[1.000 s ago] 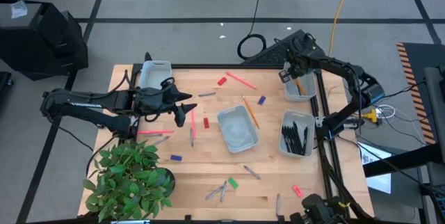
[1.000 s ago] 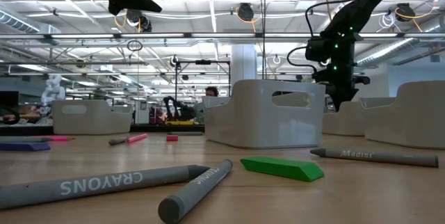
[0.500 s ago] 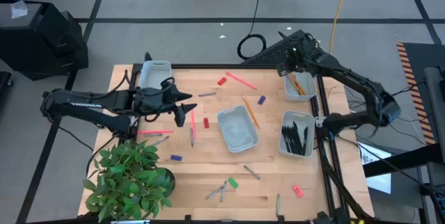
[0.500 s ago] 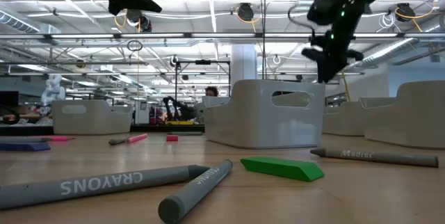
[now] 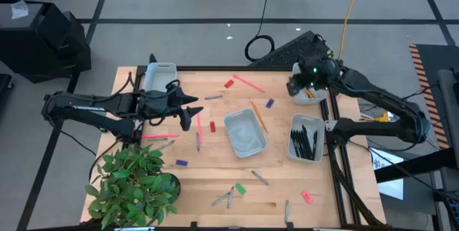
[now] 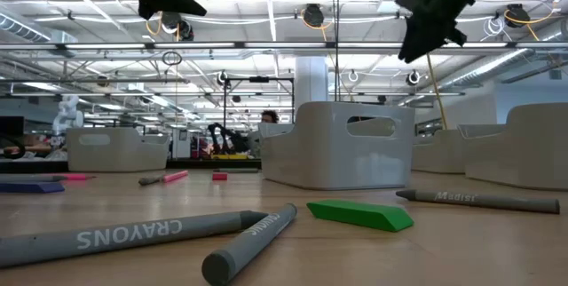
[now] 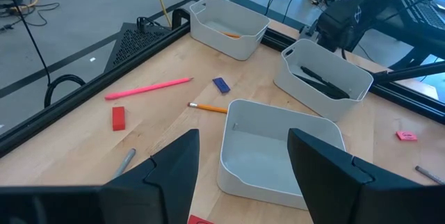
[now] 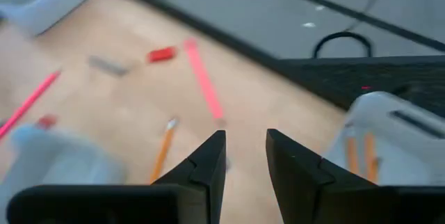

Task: Sort crayons/erasers/pens/pencils in bins
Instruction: Put the gray crayon into the bottom left gray bin

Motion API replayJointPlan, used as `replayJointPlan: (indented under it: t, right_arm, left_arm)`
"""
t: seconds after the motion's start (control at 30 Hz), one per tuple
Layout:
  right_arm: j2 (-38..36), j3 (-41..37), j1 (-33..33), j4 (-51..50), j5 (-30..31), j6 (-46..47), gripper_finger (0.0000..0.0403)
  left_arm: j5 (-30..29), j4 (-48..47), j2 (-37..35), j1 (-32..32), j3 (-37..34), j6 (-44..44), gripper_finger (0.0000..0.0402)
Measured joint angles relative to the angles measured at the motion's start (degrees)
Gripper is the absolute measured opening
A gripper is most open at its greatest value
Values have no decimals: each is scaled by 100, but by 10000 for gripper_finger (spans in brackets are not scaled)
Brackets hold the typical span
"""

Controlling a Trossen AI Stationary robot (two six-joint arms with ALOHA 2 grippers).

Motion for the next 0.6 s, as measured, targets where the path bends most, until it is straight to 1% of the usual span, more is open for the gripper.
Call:
replayJointPlan:
  t: [0.1,0.2,0.3,0.47,0.6]
  right_arm:
    - [-96,0,534,-68,-1,156,96]
    - [-165,0,935,-27,-3,313,96]
    - [-222,0,1188,10,-5,524,96]
    - [-320,0,1505,13,-5,1266,96]
    - [-367,0,1769,-56,-5,1317,96]
  left_arm:
    - [1,0,1,1,0,1,223]
    - [1,0,1,0,0,-1,223]
    - [0,0,1,-1,0,-1,223]
    - [1,0,-1,-1,0,1,223]
    - [1,0,0,0,0,0,223]
